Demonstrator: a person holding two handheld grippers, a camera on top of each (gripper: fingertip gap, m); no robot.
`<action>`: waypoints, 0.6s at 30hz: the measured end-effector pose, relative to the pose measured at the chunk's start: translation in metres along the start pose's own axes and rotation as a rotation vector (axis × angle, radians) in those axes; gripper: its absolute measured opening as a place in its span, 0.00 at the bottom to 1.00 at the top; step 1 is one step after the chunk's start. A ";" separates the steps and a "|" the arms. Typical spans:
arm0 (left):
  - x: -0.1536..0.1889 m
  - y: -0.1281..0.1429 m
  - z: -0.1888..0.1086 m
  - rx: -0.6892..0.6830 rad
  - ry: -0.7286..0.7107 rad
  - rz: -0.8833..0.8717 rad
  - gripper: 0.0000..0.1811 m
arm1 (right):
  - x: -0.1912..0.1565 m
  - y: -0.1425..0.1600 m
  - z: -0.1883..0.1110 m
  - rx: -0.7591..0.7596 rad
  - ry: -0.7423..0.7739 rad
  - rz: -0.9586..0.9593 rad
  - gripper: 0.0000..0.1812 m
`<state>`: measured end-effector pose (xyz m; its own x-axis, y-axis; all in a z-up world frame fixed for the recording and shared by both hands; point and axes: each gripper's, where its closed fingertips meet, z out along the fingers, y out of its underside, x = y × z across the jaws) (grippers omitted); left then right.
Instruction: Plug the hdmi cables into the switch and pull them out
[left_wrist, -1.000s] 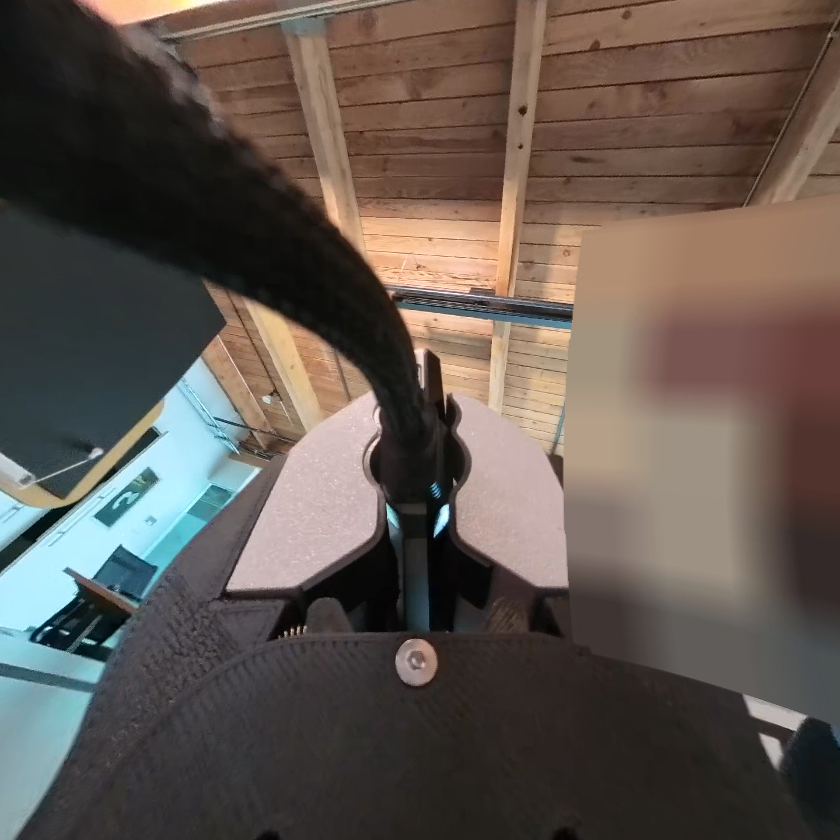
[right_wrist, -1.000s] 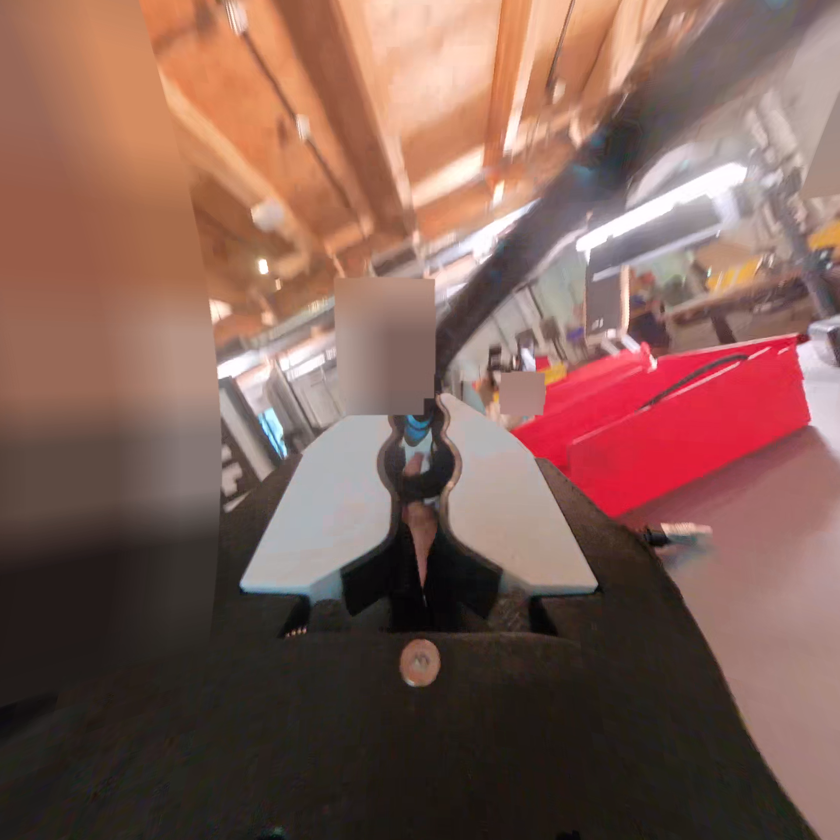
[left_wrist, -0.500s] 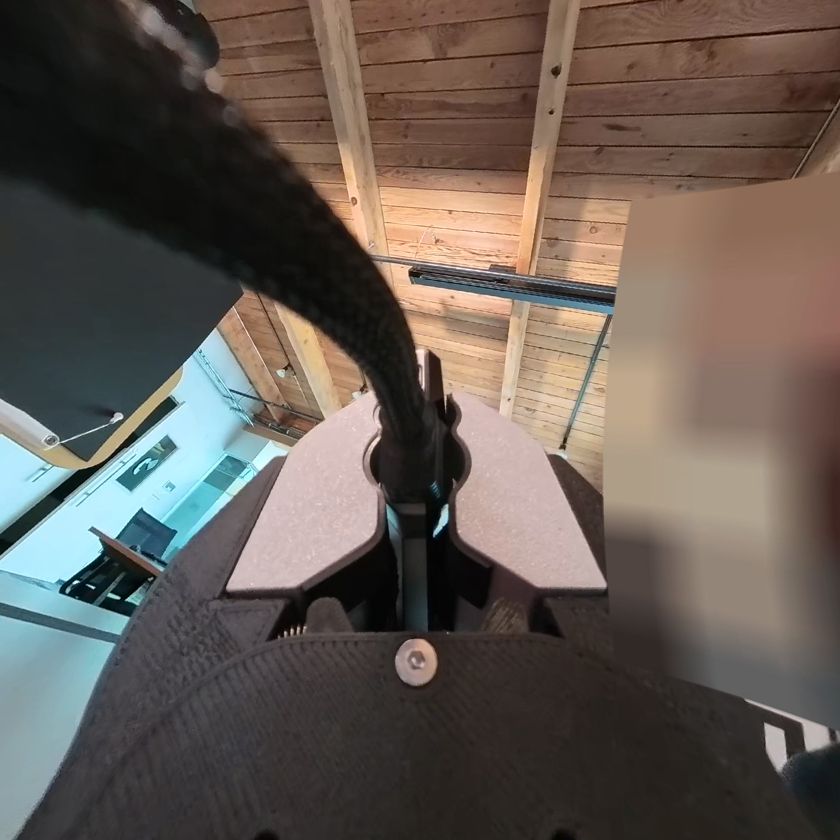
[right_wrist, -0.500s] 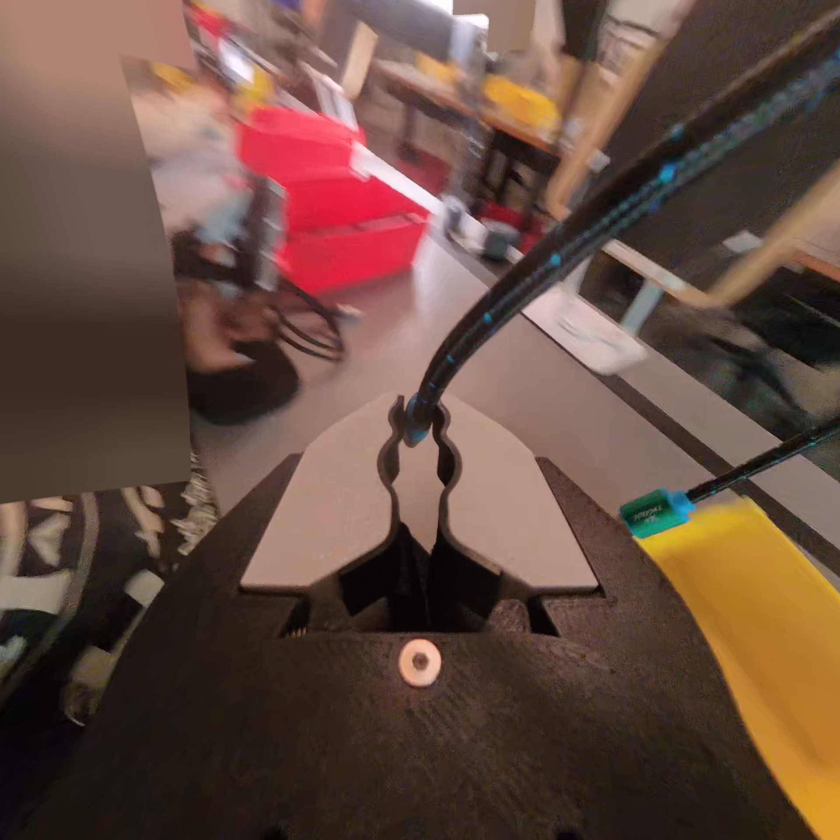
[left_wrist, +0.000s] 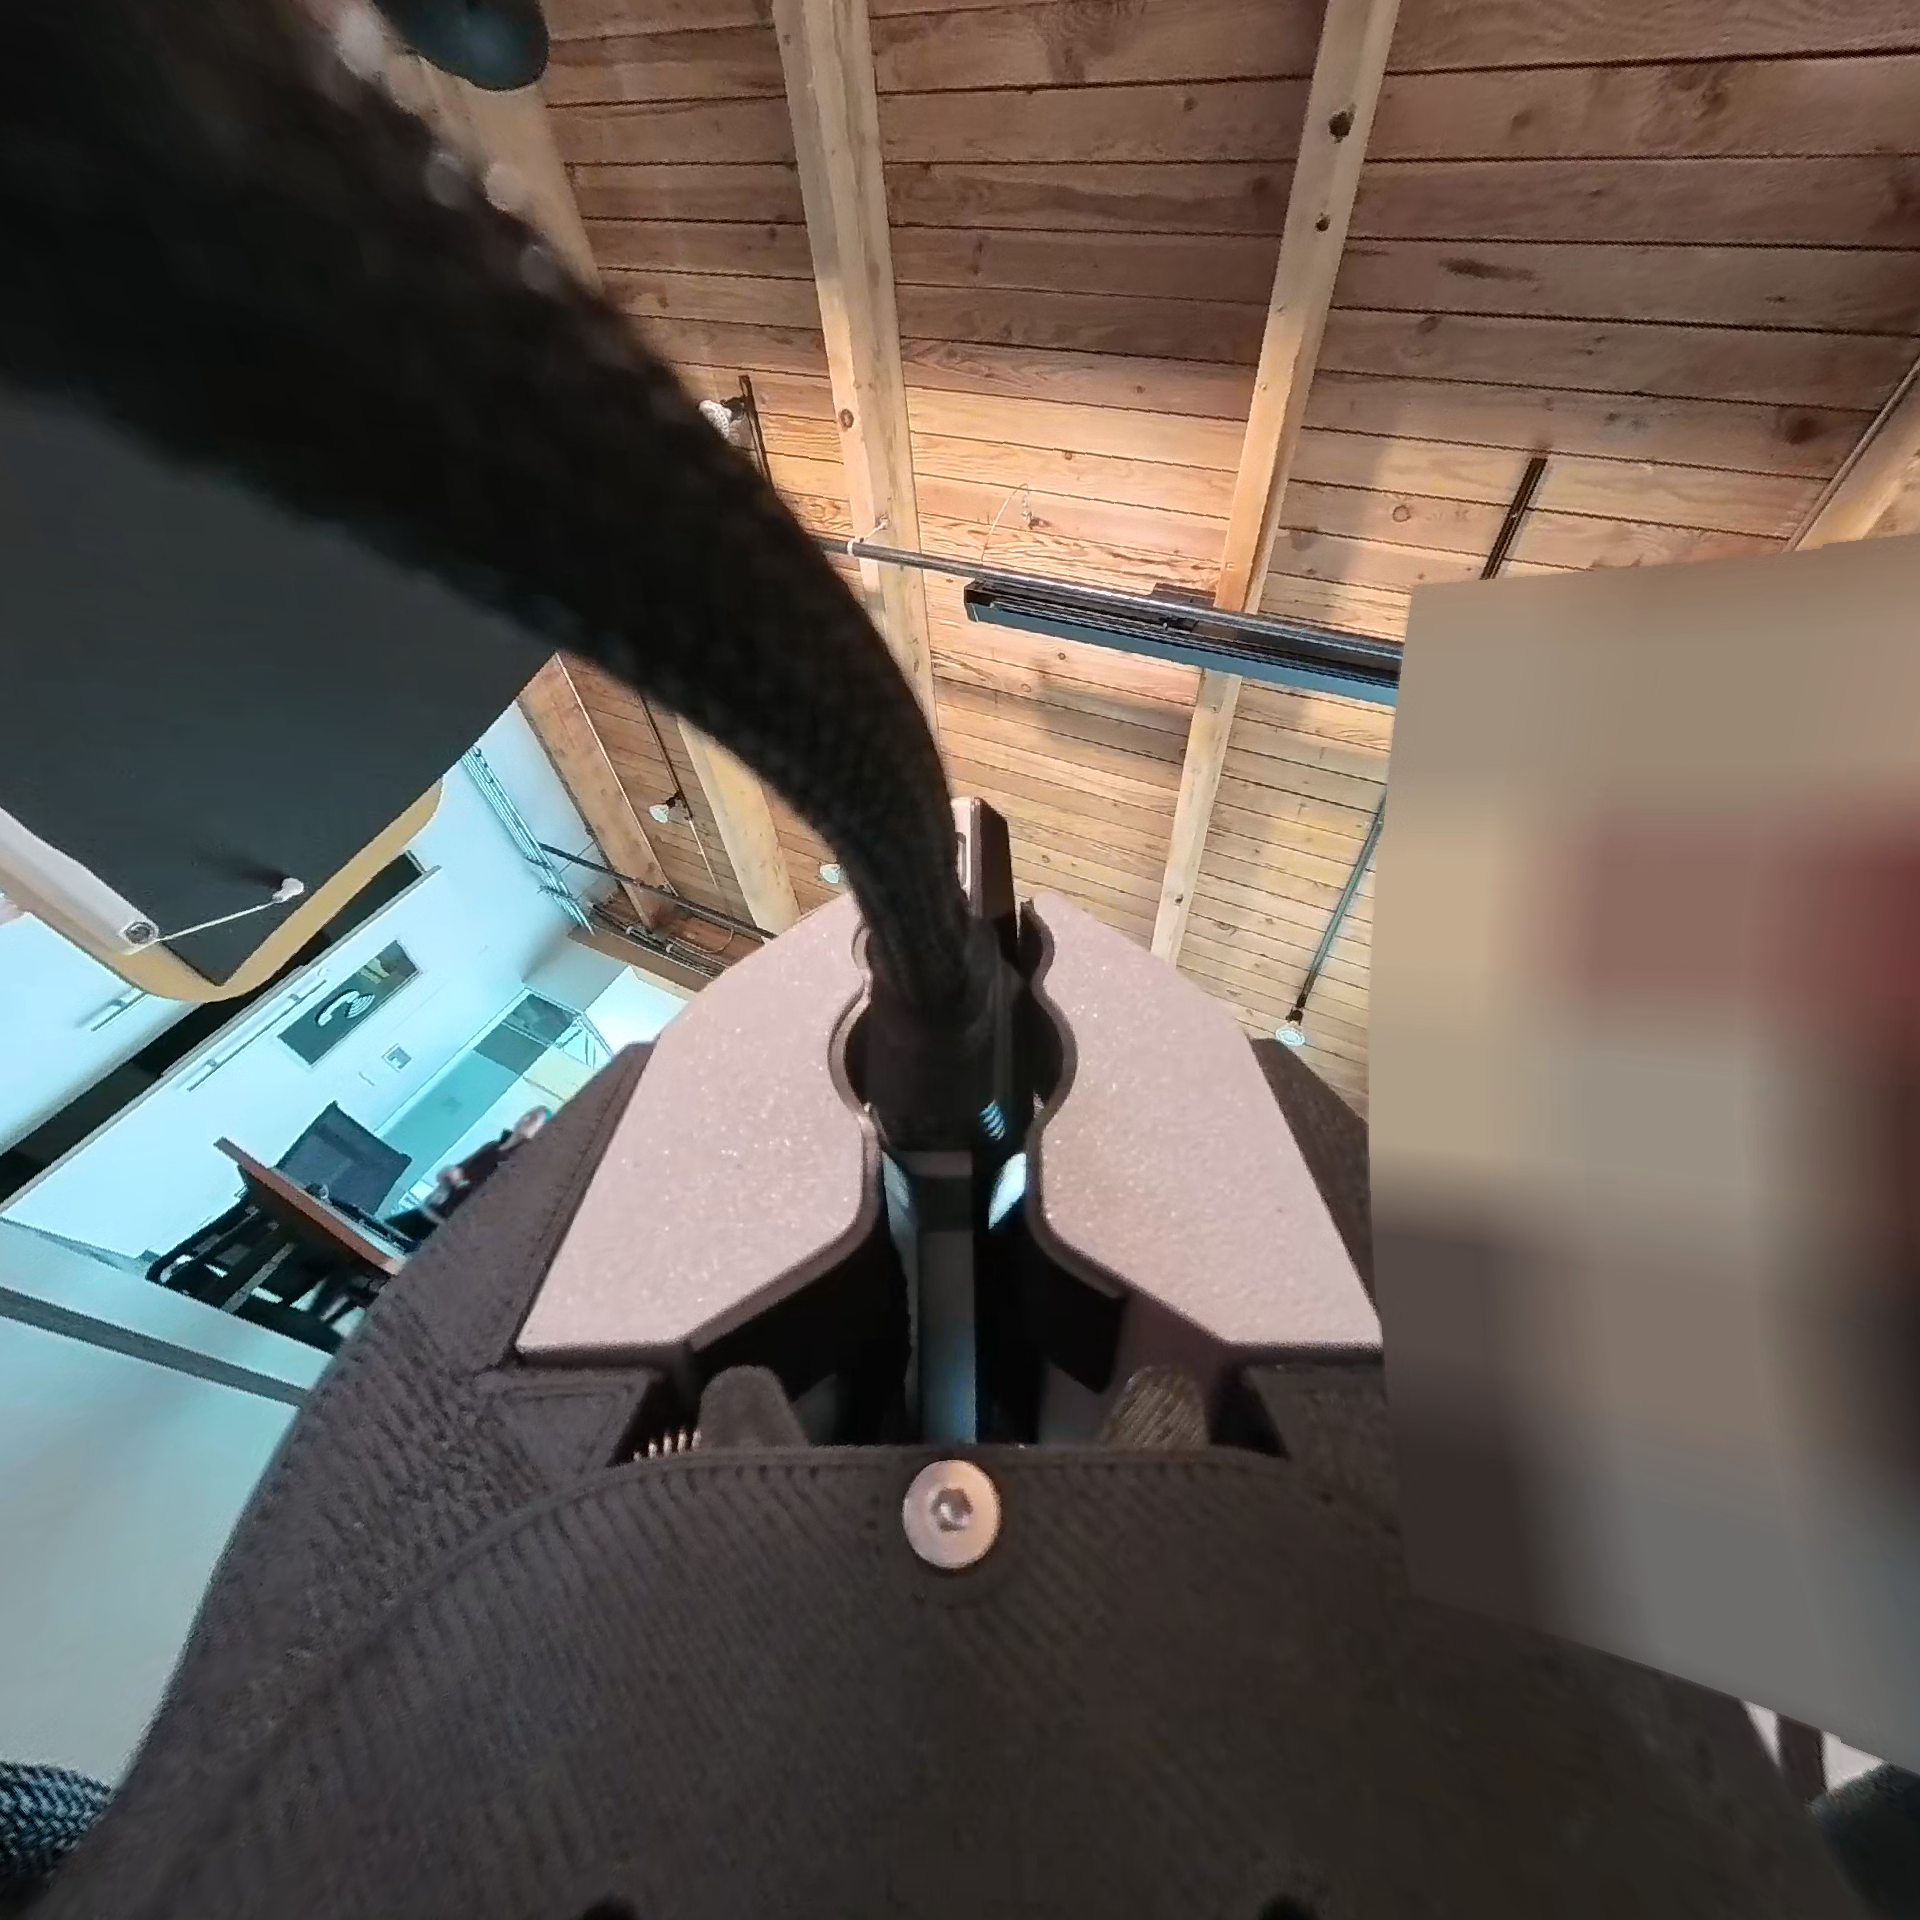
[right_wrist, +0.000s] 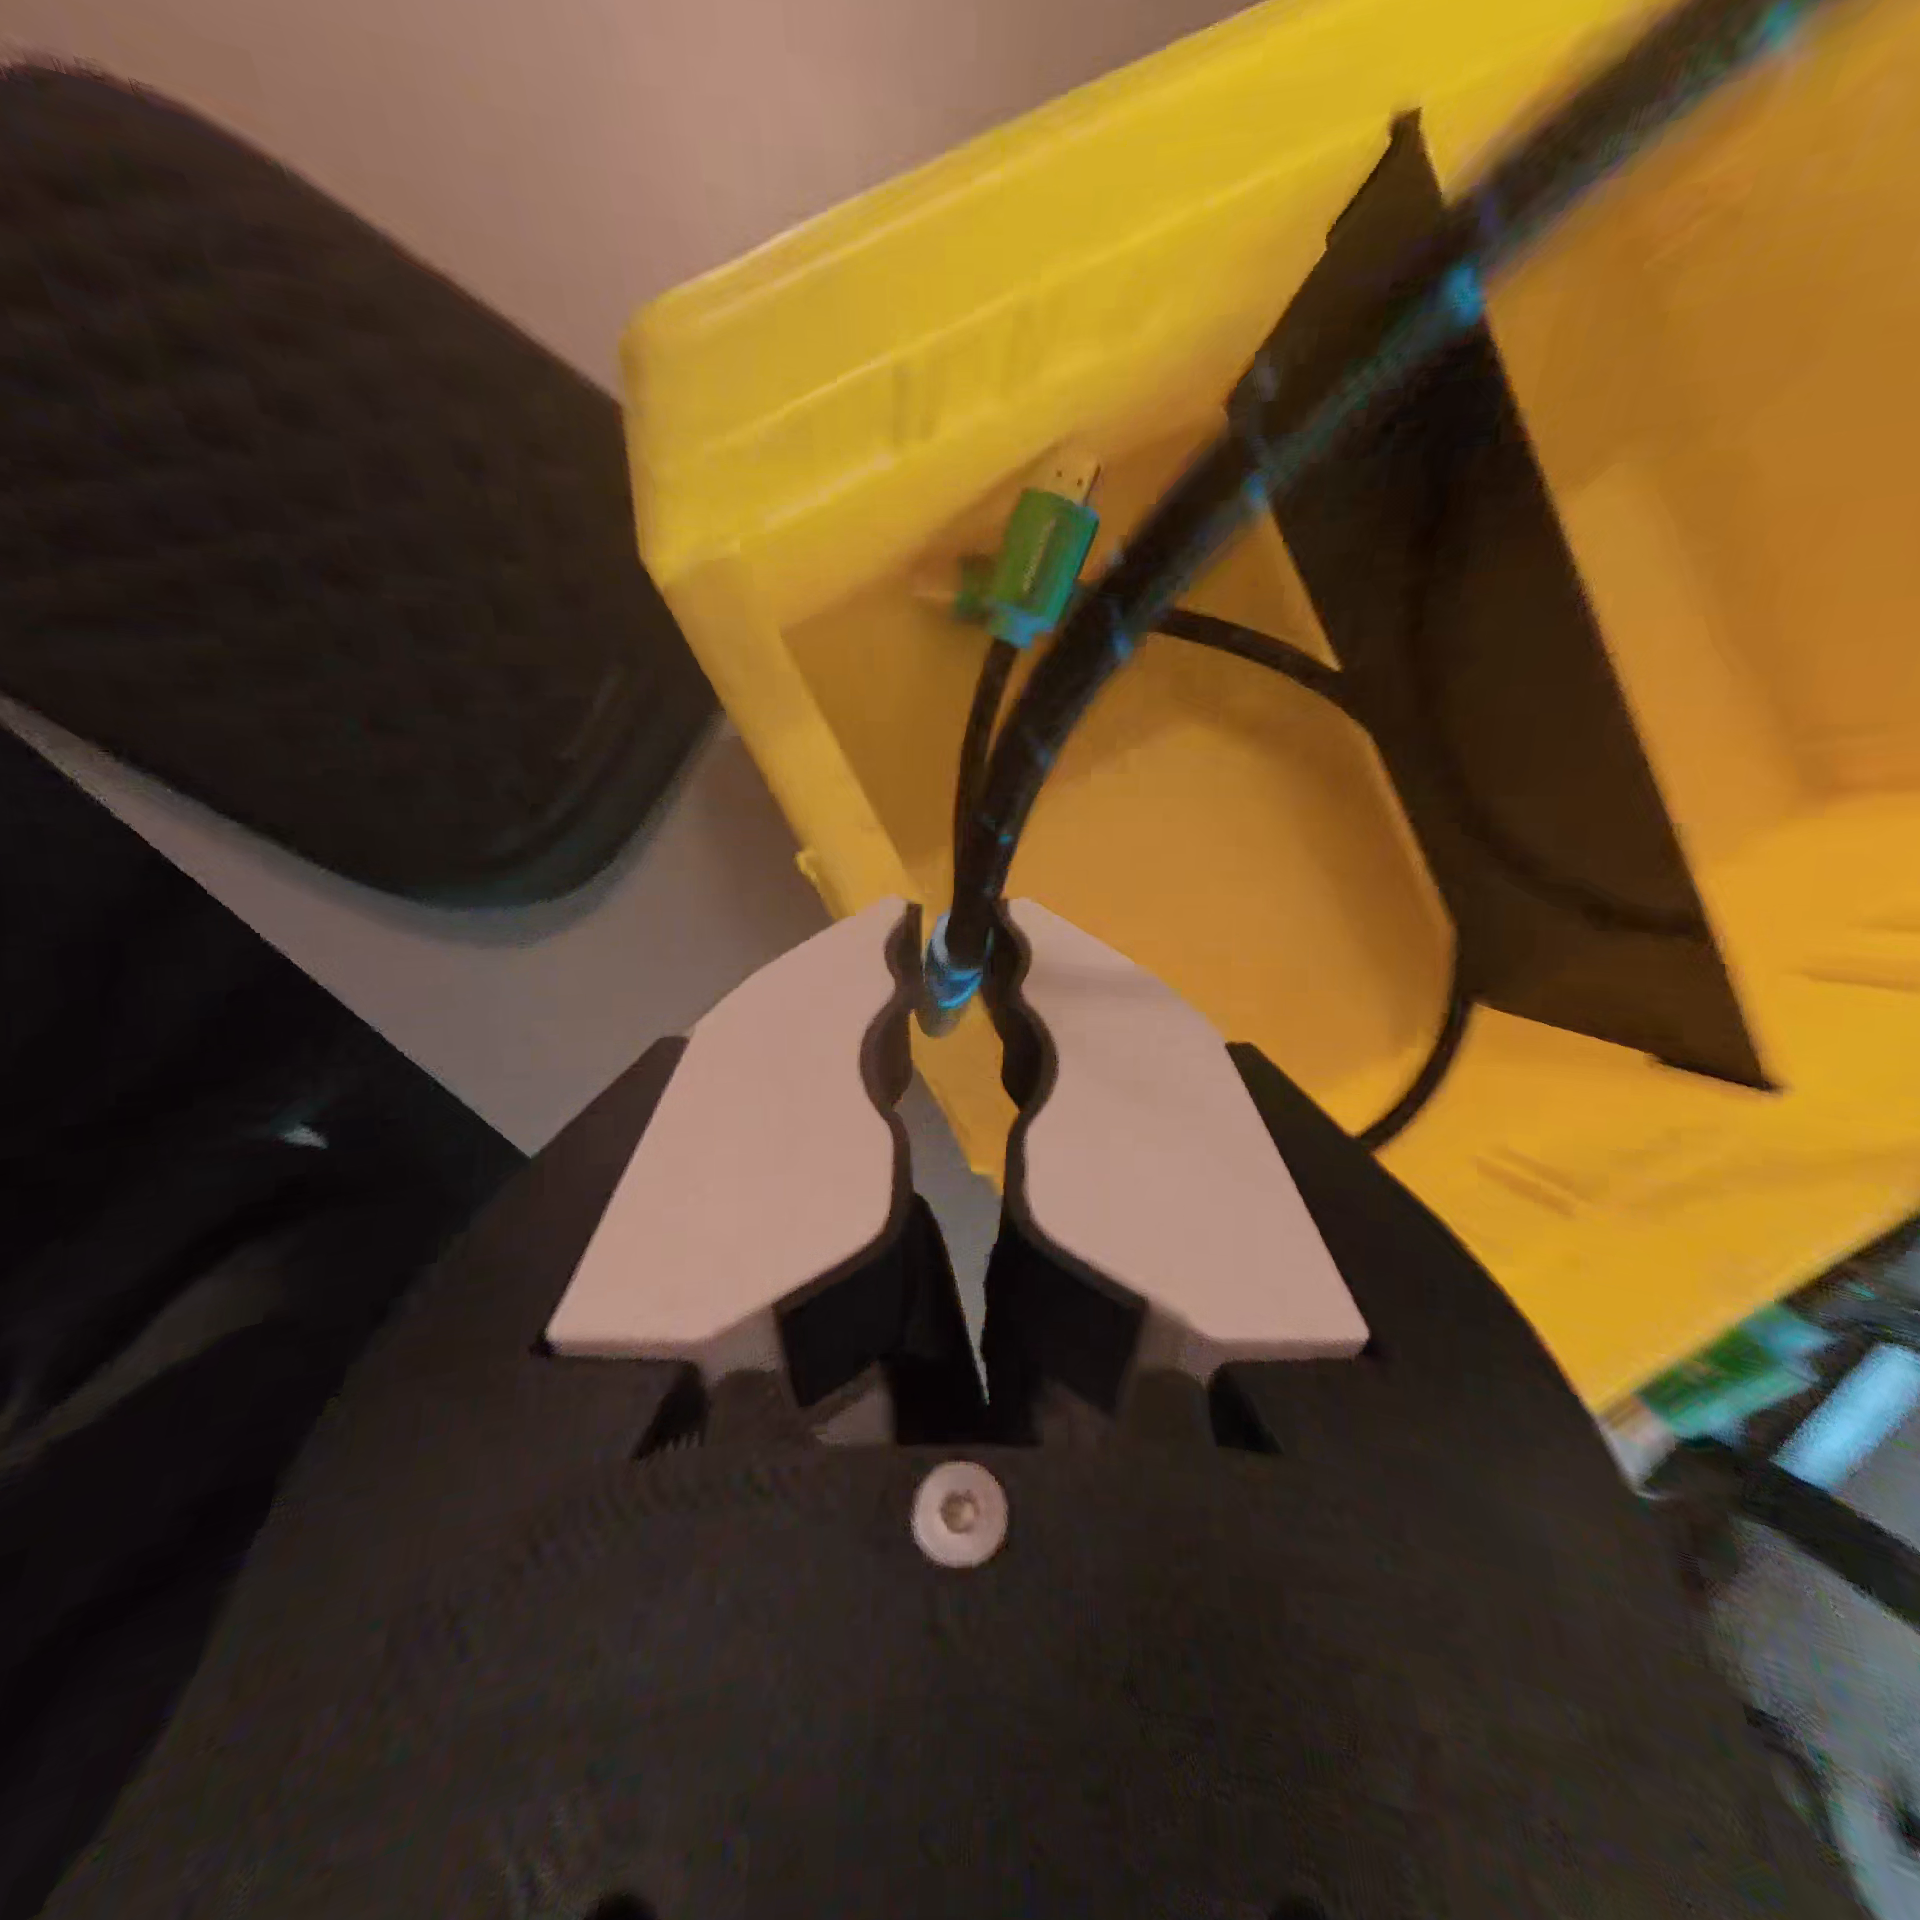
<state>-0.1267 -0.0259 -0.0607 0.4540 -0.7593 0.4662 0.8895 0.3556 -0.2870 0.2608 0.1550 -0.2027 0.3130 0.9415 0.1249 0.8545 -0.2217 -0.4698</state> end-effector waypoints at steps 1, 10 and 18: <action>0.000 0.000 0.000 0.000 0.001 -0.004 0.12 | 0.001 -0.001 0.003 0.013 -0.026 0.041 0.08; -0.001 -0.002 0.000 0.005 -0.002 -0.018 0.12 | 0.035 -0.012 -0.032 0.224 0.173 0.178 0.66; -0.003 0.001 0.002 -0.009 -0.013 -0.008 0.12 | 0.108 -0.058 -0.059 0.192 0.252 0.080 0.34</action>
<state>-0.1273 -0.0225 -0.0609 0.4477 -0.7551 0.4789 0.8925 0.3446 -0.2909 0.2692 0.2544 -0.1102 0.4891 0.8254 0.2820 0.7369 -0.2180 -0.6399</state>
